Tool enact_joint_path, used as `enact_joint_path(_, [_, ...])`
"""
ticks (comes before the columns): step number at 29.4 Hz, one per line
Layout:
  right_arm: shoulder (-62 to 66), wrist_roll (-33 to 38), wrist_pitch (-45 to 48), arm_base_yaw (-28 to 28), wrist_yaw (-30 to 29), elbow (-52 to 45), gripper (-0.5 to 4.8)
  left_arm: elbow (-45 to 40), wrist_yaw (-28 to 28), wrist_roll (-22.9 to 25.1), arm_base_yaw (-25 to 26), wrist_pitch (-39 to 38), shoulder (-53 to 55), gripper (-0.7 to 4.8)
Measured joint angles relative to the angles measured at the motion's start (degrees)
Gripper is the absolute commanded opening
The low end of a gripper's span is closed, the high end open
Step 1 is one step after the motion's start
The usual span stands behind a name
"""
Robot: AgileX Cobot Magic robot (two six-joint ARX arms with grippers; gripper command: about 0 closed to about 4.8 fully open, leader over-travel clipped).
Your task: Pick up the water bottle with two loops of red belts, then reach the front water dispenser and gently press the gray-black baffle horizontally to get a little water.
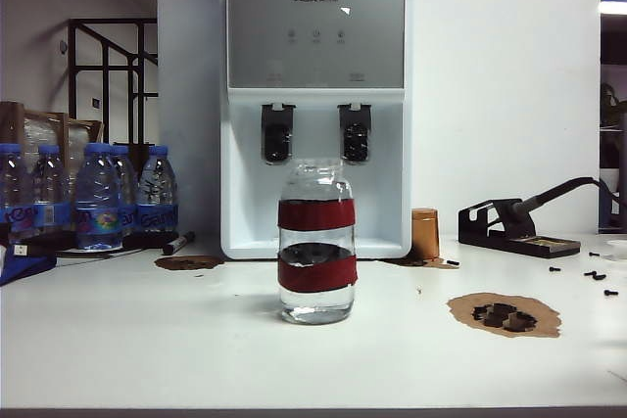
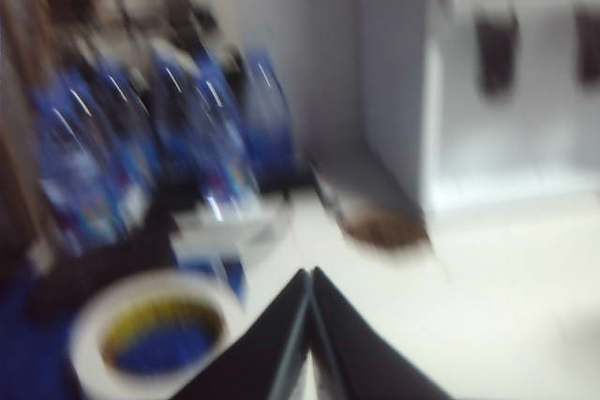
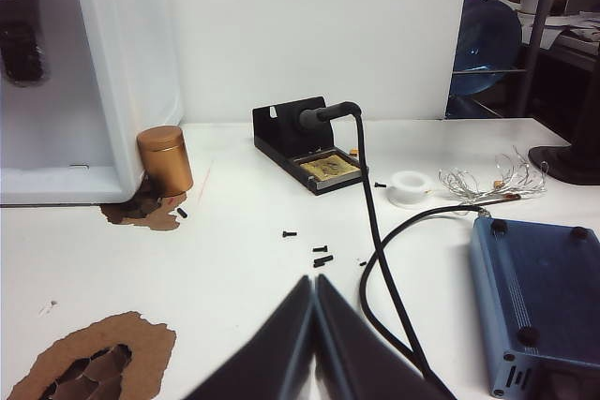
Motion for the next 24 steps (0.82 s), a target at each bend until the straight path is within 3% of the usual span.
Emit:
enact_joint_path(1, [0.00, 0.00, 0.00, 0.00, 0.00, 0.00, -0.04, 0.04, -0.57, -0.04, 0.00, 3.17, 0.00, 1.31])
enact_joint_path(2, [0.00, 0.00, 0.00, 0.00, 0.00, 0.02, -0.04, 0.37, -1.01, -0.22, 0.04, 7.15, 0.00, 1.31])
enact_joint_path(6, [0.00, 3.89, 0.24, 0.00, -3.39, 0.02, -0.04, 11.45, 0.20, -6.56, 0.04, 10.84, 0.92, 1.35])
enact_joint_path(8, [0.00, 4.83, 0.22, 0.00, -6.10, 0.02, -0.04, 16.76, 2.56, -9.79, 0.04, 13.99, 3.61, 2.01])
enact_joint_path(12, [0.00, 6.23, 2.64, 0.00, -14.62, 0.00, 0.05, 24.28, 8.68, -13.97, 0.04, 20.81, 13.94, 3.13])
enact_joint_path(16, [0.00, 8.20, 6.54, 0.00, -21.68, 0.50, 0.04, 28.79, 11.93, -15.76, 0.04, 28.13, 26.75, 3.52])
enact_joint_path(19, [0.00, 10.45, 7.91, 0.00, -23.65, 5.22, 0.04, 29.68, 14.73, -19.21, 0.00, 33.86, 36.20, 3.55])
enact_joint_path(23, [1.66, 10.43, 7.93, 0.00, -24.46, 15.72, 0.04, 30.40, 21.03, -22.10, -2.75, 42.05, 50.56, 4.79])
enact_joint_path(24, [3.50, 9.77, 5.99, 0.00, -25.51, 18.99, 0.04, 30.38, 22.45, -22.16, -4.15, 42.97, 53.59, 4.79])
